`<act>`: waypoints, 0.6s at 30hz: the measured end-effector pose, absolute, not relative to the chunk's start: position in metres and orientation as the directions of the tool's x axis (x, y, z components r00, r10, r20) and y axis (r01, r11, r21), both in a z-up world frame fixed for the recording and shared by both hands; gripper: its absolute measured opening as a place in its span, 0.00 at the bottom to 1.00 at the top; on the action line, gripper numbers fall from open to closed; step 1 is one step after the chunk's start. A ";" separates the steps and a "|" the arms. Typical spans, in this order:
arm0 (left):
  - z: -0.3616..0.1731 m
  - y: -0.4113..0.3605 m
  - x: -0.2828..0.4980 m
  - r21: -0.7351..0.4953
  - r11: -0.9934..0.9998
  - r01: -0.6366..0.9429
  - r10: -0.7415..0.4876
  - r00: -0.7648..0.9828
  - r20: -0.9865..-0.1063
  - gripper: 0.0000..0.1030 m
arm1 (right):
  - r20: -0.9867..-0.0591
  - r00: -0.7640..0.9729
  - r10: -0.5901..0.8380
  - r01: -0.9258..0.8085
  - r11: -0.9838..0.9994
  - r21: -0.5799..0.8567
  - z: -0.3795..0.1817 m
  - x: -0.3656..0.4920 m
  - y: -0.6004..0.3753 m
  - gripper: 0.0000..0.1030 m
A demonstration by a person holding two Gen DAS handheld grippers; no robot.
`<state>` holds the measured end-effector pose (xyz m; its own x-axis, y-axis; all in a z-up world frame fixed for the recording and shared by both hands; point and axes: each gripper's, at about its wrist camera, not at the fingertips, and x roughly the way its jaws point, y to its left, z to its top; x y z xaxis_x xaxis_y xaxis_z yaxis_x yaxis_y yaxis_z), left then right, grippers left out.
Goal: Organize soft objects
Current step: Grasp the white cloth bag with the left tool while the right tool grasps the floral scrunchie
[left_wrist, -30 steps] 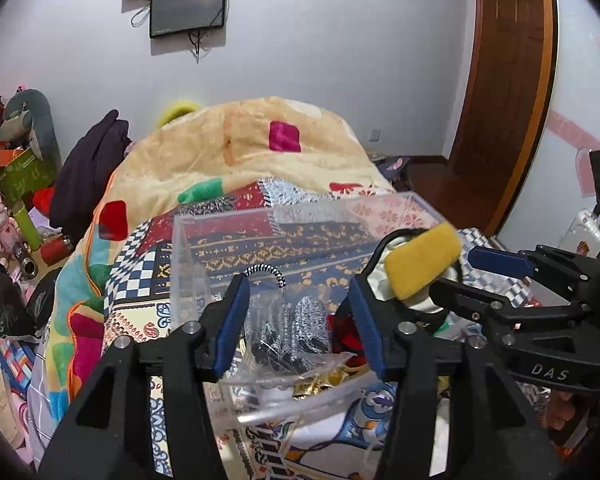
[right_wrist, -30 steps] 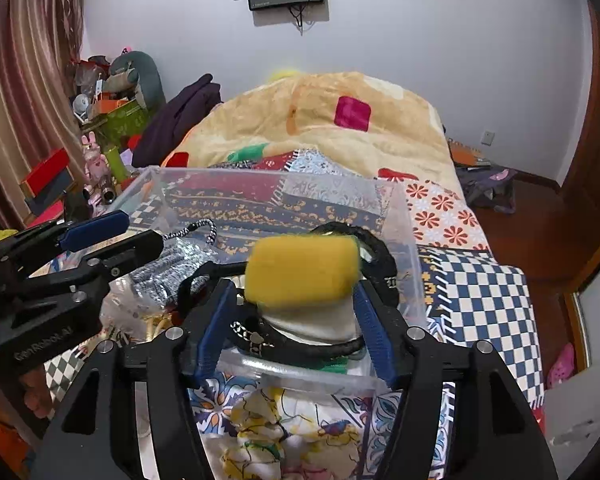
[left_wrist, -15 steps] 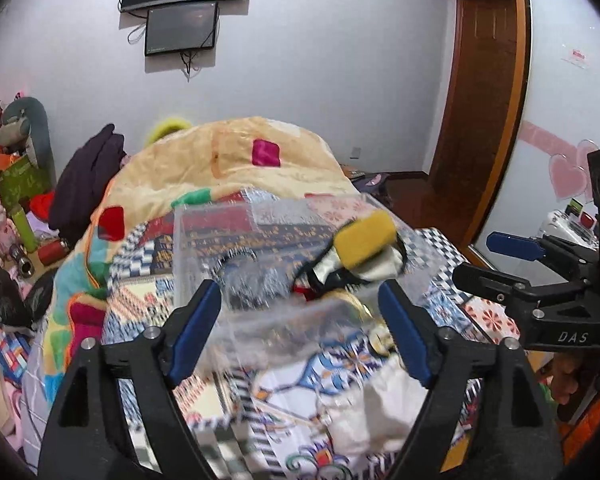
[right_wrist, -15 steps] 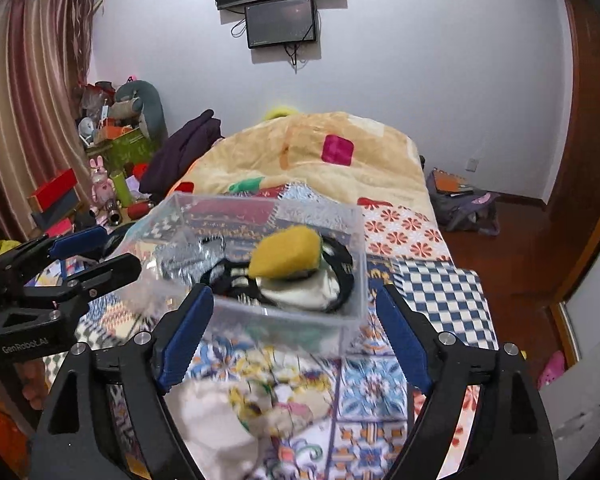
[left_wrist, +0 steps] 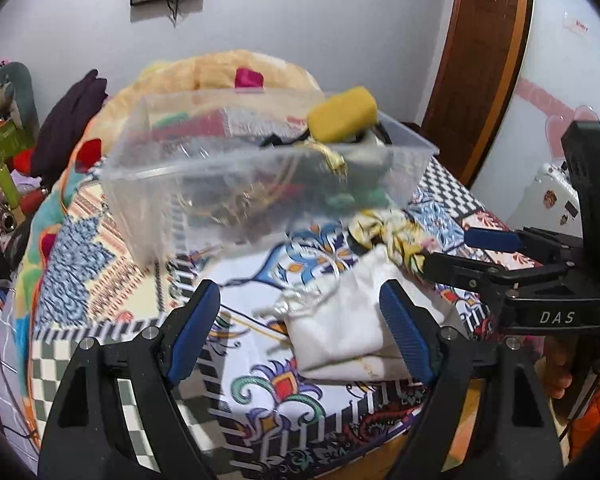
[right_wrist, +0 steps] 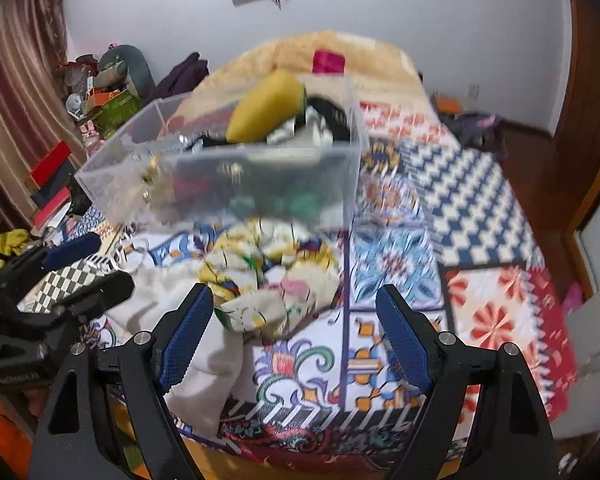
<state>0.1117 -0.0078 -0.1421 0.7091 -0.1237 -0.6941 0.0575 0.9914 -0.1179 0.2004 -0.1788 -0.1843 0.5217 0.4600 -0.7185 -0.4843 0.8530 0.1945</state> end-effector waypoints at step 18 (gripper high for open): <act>-0.156 -0.017 0.106 -0.196 0.972 0.129 -0.231 0.679 -0.696 0.21 | -0.716 0.526 0.460 -0.494 0.850 0.183 -0.193 0.199 -0.175 0.11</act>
<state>0.1057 -0.0168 -0.1560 0.6794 -0.2311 -0.6965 0.1294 0.9720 -0.1963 0.1988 -0.1754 -0.1927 0.5256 0.4599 -0.7157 -0.4938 0.8500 0.1835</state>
